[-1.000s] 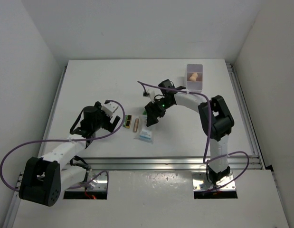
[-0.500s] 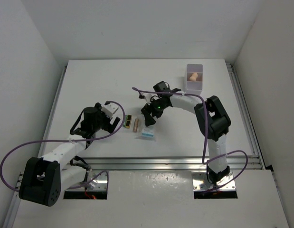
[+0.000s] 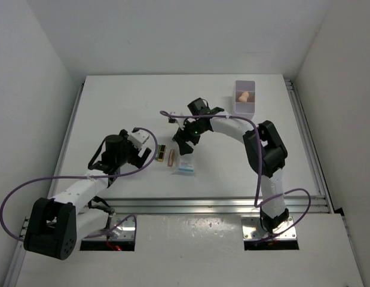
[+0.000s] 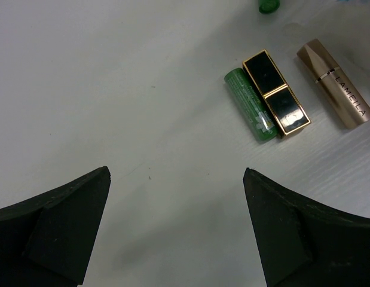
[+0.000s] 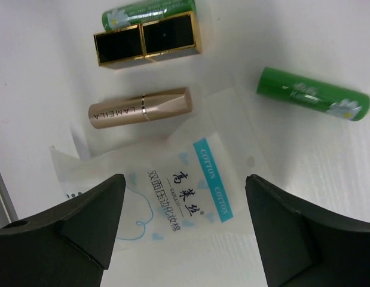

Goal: Organize the makeup

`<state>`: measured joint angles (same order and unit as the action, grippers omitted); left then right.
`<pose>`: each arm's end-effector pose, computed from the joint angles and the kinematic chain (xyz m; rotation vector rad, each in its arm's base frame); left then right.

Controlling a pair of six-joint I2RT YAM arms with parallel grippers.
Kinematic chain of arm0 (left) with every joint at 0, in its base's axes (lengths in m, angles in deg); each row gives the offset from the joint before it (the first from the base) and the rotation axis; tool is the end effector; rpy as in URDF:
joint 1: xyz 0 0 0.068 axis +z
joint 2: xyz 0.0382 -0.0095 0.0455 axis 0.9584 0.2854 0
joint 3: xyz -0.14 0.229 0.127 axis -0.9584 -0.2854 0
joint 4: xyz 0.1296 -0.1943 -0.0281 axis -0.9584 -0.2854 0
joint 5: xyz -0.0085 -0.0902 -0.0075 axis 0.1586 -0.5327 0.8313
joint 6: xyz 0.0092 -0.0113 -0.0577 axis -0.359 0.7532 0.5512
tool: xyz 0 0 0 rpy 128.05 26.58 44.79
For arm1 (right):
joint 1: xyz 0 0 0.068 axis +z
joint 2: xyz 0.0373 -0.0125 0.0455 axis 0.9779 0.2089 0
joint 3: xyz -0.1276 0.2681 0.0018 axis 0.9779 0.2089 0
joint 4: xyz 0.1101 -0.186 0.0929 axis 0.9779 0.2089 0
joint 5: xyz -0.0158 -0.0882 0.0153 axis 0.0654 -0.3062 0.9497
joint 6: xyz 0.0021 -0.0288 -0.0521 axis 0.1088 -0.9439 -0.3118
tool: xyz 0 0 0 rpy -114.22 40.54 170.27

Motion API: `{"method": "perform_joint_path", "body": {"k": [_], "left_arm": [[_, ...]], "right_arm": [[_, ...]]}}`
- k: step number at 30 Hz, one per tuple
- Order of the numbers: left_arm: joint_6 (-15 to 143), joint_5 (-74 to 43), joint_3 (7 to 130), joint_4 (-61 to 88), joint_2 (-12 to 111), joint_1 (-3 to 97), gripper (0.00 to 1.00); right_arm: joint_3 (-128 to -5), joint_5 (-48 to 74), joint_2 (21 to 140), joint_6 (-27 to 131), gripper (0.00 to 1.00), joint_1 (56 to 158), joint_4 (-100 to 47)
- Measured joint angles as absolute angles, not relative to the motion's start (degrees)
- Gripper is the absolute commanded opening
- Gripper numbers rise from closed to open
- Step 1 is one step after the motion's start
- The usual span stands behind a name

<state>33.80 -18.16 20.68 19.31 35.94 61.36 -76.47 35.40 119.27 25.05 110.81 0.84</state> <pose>0.1879 -0.0485 0.2248 0.6630 1.9736 -0.1237 0.3483 0.2512 0.1950 -1.3217 2.2589 0.7727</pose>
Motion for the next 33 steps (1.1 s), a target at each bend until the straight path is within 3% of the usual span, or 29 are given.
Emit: {"method": "perform_joint_path", "body": {"k": [8,12,16,18,25,33], "left_arm": [[33.2,-18.1,20.7,19.1,35.9,61.4,1.00],[32.4,-18.2,20.7,19.1,36.4,61.4,1.00],[31.9,-18.5,21.3,18.9,37.8,61.4,1.00],[31.9,-18.7,21.5,18.8,38.0,61.4,1.00],[31.7,-19.1,21.6,18.9,38.2,61.4,1.00],[31.8,-20.3,25.7,18.3,43.5,61.4,1.00]], "right_arm": [[-76.1,35.0,122.2,23.4,0.51,111.2,2.7],[-75.5,35.4,121.4,23.8,0.23,111.1,2.5],[-72.8,34.9,118.7,24.2,0.12,111.2,1.2],[-70.2,34.1,116.9,24.1,0.00,111.2,-0.5],[-62.3,29.6,109.1,24.1,0.00,109.8,-2.3],[-62.2,11.4,101.7,22.0,0.00,105.0,-13.0]]}}
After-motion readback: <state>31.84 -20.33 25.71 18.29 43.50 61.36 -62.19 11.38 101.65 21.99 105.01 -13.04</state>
